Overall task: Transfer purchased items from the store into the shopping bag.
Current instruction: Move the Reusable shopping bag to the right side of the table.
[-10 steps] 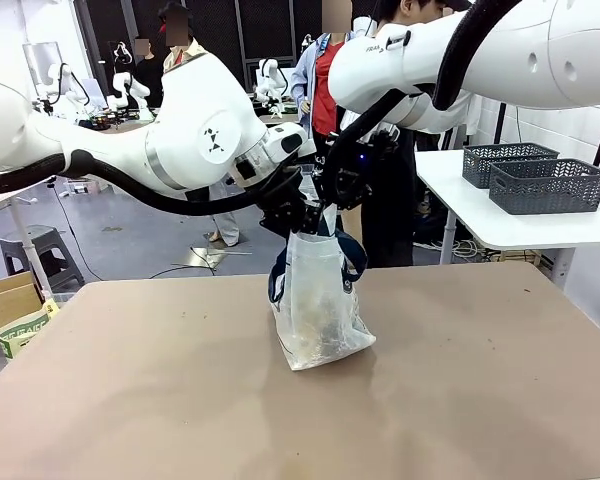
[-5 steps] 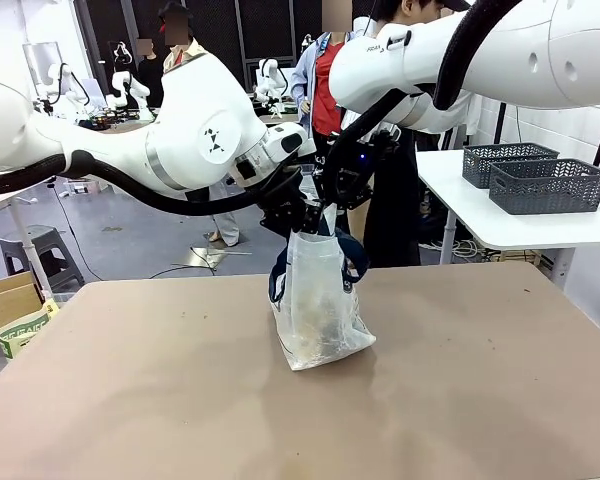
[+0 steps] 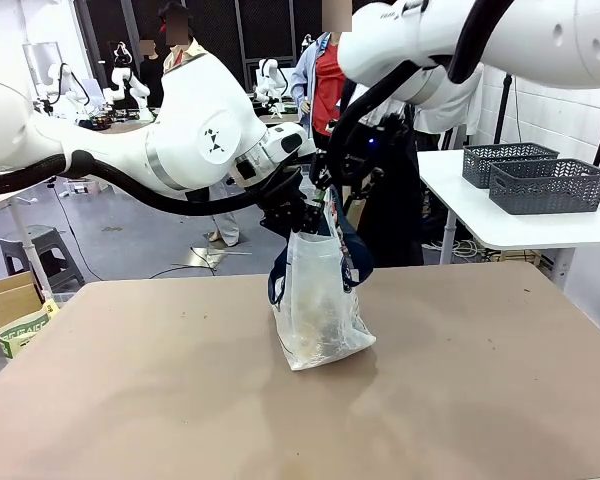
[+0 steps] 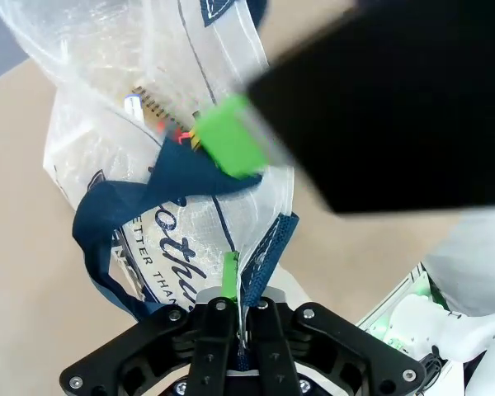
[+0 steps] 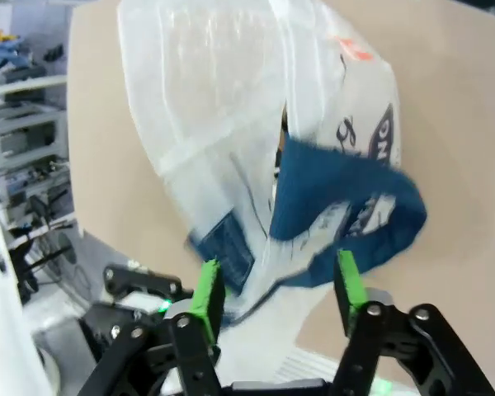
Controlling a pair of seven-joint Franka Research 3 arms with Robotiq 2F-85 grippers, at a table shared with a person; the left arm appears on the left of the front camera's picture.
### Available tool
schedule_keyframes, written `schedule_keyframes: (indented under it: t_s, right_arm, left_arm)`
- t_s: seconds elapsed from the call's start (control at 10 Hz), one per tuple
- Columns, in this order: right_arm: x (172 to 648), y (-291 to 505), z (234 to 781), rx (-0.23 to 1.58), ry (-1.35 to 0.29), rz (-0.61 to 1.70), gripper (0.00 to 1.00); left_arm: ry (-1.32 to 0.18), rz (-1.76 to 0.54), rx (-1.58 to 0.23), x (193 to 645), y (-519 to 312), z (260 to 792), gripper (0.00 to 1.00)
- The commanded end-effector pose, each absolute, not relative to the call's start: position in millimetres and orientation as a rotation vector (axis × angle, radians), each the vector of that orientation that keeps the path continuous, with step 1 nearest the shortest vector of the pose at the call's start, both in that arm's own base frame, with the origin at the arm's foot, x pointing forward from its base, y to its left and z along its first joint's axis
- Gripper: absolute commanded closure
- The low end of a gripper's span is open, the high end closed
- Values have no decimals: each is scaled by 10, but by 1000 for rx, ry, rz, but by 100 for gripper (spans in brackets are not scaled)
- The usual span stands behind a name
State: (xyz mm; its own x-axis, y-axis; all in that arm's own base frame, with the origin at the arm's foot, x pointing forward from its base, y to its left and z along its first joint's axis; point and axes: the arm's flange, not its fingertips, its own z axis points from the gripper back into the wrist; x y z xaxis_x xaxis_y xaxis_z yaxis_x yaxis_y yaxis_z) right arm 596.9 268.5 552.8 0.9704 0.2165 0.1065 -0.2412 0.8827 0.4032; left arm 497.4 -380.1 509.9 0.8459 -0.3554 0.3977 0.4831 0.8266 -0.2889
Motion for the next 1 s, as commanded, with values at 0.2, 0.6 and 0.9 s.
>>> schedule_keyframes:
  t_s: [0.2,0.6,0.9]
  right_arm:
    - [5835,1821,5602,460,-62,514,0]
    - [5395,1388,5715,459,-97,963,0]
    - [5308,1045,5821,464,-256,1272,0]
  left_arm:
    - [-340,-445,-403,4960,-3787,5099,100]
    - [-340,-445,-403,4960,-3787,5099,100]
    - [-340,-445,-403,4960,-3787,5099,100]
